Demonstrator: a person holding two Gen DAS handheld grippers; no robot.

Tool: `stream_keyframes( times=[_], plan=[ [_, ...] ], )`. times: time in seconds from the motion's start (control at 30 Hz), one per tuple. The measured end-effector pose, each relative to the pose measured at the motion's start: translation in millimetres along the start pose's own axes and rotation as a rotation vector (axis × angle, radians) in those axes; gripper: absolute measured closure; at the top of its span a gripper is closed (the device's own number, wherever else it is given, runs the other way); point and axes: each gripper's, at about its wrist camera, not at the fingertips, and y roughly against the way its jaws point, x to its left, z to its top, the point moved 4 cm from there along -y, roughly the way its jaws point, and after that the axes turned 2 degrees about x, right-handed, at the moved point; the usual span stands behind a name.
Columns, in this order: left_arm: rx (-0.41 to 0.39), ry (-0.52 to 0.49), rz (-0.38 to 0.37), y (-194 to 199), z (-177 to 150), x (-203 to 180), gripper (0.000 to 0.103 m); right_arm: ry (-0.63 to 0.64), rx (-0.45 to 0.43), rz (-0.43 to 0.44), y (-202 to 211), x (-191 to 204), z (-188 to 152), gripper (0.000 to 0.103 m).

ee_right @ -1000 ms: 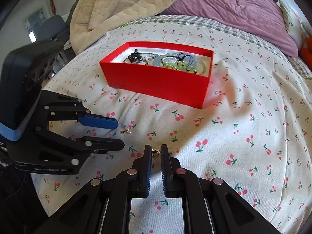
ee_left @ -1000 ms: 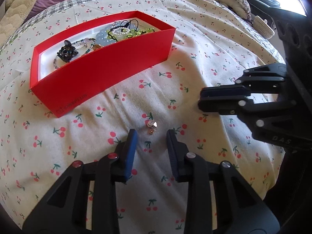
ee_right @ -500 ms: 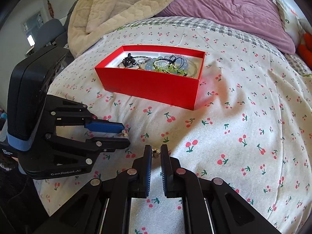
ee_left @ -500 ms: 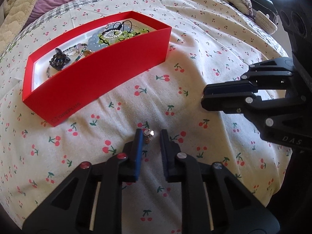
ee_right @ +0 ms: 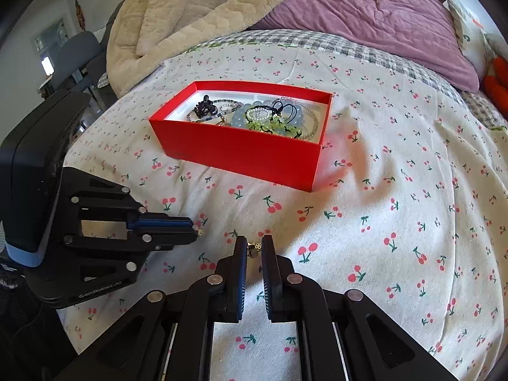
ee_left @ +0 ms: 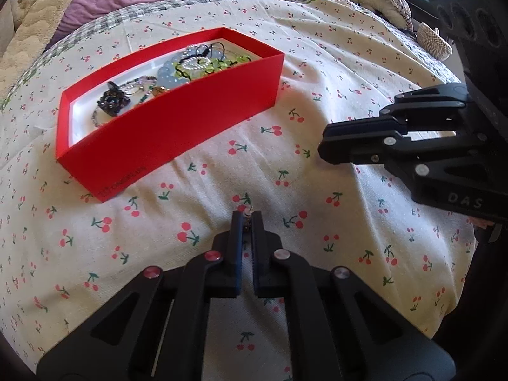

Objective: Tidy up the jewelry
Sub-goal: 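Carry both small gold pieces in the two tools into the red box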

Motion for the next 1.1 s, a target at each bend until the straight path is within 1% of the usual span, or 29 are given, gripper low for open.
stream_keyframes(
  times=[0.17,0.53,0.8,0.97,1.1],
  plan=[
    [-0.023,0.04,0.002,12.0,-2.3,15.2,0.097,-0.033,-0.001,0.003,-1.1,-2.5,10.8,0.094],
    [-0.093,0.147,0.017,42.1,0.9,53.8,0.097,-0.024,-0.041,0.023,4.6,13.5,37.8,0.094],
    [-0.154,0.2,-0.003,60.1,25.5,67.3,0.097,-0.082,-0.08,0.048,10.9,12.1,57.9,0.094],
    [-0.162,0.224,-0.023,59.9,39.3,71.0,0.097,-0.122,-0.093,0.062,10.4,7.3,71.2,0.094],
    [-0.157,0.25,-0.068,55.3,51.4,72.0,0.097,-0.15,-0.099,0.072,9.6,1.7,80.6,0.094]
  ],
)
